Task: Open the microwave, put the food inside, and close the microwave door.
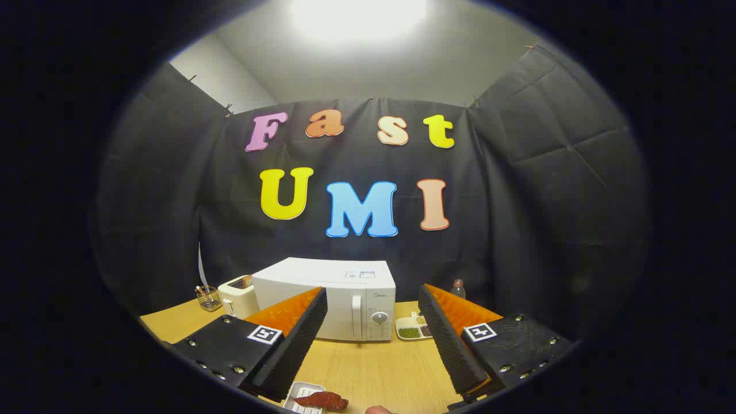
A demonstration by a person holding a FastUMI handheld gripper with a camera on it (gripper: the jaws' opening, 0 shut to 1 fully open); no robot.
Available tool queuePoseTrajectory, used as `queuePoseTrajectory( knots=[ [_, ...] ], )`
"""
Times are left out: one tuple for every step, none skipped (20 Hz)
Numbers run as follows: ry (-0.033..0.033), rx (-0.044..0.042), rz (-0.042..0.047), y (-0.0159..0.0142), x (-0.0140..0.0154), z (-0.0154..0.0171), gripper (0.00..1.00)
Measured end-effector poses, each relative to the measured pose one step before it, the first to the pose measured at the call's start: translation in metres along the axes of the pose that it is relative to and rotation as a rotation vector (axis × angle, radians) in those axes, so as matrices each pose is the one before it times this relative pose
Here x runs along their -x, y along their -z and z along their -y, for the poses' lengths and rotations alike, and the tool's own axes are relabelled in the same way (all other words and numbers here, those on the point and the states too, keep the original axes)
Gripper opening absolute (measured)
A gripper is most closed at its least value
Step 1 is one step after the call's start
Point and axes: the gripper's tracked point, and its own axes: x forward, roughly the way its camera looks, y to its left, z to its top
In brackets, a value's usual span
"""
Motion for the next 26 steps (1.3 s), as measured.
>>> queuePoseTrajectory(
  knots=[
    [-0.00153,-0.00011,-0.00591,0.00276,0.00022,0.0002,0.99],
    [-0.00218,-0.0026,-0.00353,0.00051,0.00034,-0.00044,0.99],
    [-0.00047,-0.00361,0.0007,-0.00038,-0.00032,0.0006,0.99],
    [0.00004,-0.00282,0.00264,-0.00146,0.00034,-0.00021,0.99],
    [0.00177,-0.00155,0.00179,0.00067,0.00099,0.00077,0.99],
    [-0.00037,-0.00183,0.00073,-0.00049,-0.00018,0.00059,0.99],
    [-0.00071,-0.00226,-0.00202,0.00139,0.00052,-0.00024,0.99],
    [0.00019,-0.00276,-0.00108,0.00017,0.00059,0.00034,0.99],
    [-0.00053,-0.00257,0.00154,-0.00033,0.00062,0.00068,0.99],
    [0.00114,-0.00174,-0.00015,-0.00013,0.00048,0.00039,0.99],
    [-0.00097,-0.00137,-0.00035,0.00174,0.00128,0.00034,0.99],
    [0.00077,-0.00015,-0.00137,0.00022,0.00044,0.0005,0.99],
    [0.00079,0.00049,-0.00089,0.00093,-0.00024,0.00048,0.99],
    [0.00076,-0.00096,-0.00132,0.00031,-0.00047,0.00065,0.99],
    [-0.00079,-0.00146,-0.00127,0.00151,0.00101,0.0006,0.99],
    [0.00092,-0.00107,-0.00127,0.00085,0.00076,0.00025,0.99],
    [0.00096,-0.00052,-0.00062,0.00115,-0.00005,0.00058,0.99],
    [0.00031,-0.00081,-0.00159,0.00034,-0.00046,-0.00034,0.99],
    [-0.00079,-0.00115,-0.00245,0.00084,-0.002,-0.00041,0.99],
    [-0.00019,0.00005,-0.00301,0.00057,-0.00127,-0.00006,0.99],
    [-0.00116,-0.00057,-0.00247,0.00059,-0.00207,-0.00002,0.99],
    [-0.00216,-0.00071,-0.00163,-0.00019,-0.00346,-0.00083,0.99],
    [-0.00211,-0.00086,0.00221,-0.0013,-0.00228,-0.00069,0.99],
    [-0.00346,0.00036,0.00204,-0.00154,-0.00517,-0.00012,0.99],
    [-0.00349,0.00197,0.00228,-0.00096,-0.00575,-0.00147,0.99],
    [-0.00382,0.00377,0.0014,-0.00044,-0.00517,-0.00027,0.99]
  ],
)
